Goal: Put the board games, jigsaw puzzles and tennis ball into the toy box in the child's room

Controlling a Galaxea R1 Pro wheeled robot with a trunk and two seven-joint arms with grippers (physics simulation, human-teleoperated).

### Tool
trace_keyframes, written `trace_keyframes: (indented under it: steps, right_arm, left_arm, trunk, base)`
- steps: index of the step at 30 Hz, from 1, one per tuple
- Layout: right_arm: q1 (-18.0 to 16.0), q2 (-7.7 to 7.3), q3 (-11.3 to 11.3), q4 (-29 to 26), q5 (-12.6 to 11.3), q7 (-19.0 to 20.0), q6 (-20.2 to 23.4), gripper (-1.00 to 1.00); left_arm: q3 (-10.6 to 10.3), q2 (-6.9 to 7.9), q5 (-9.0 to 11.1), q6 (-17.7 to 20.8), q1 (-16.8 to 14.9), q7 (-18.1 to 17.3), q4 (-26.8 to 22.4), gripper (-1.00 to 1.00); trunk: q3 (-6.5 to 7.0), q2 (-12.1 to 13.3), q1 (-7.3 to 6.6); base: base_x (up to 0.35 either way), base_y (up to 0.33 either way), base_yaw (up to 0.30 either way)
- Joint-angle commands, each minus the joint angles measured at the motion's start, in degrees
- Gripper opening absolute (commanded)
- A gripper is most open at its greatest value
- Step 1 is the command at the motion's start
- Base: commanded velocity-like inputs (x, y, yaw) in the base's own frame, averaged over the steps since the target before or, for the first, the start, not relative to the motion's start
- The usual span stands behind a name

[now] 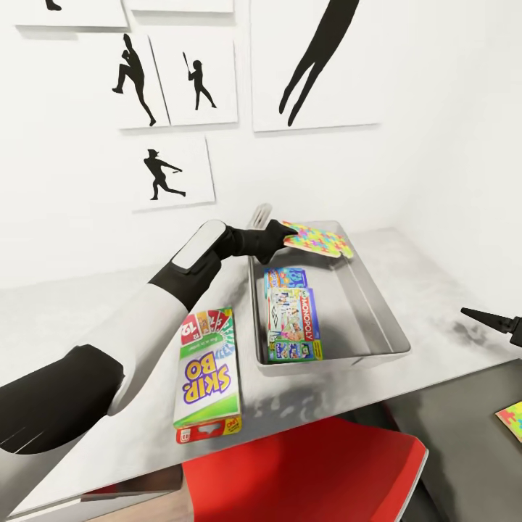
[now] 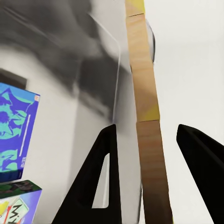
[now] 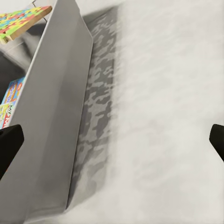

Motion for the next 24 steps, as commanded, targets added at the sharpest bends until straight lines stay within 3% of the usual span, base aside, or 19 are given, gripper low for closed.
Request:
trace_keyframes:
  steps: [1,24]
  right_arm:
    - [-0.06,-0.01,-0.06,0.0,0.28,0.4,0.26,1.0]
    - [-0.06,-0.13,0.06,0.0,0.26,0.41,0.26,1.0]
  left_arm:
    - [-0.05,0.03,0.55,-0.09,-0.03,0.51,-0.07,-1.0]
    - [0.0,0.2,0.49,-0.28,-0.21,0.65,0.03,-1.0]
  trunk:
    - [-0.06,-0.03,0.0]
    - [-1.78,-0.03,0.0]
  base:
    - [0.0,0.0,0.0]
    - [0.0,0.0,0.0]
